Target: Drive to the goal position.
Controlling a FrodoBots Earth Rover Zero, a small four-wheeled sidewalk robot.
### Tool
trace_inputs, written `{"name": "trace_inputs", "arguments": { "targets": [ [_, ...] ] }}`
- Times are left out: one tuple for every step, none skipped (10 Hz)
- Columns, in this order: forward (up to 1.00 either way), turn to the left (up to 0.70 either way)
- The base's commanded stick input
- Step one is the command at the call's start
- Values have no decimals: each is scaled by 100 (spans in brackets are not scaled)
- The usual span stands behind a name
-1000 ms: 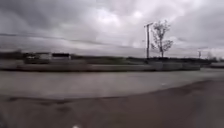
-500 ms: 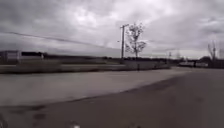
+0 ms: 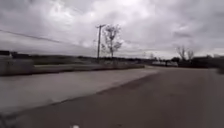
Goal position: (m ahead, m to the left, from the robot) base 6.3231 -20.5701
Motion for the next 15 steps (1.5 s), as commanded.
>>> {"name": "trace_inputs", "arguments": {
  "targets": [
    [0,-56],
    [0,-55],
    [0,-55],
    [0,-55],
    [0,-55],
    [0,-55],
    [0,-53],
    [0,-47],
    [0,-32],
    [0,0],
    [0,0],
    [98,0],
    [100,0],
    [100,0],
    [100,0]
  ]
}}
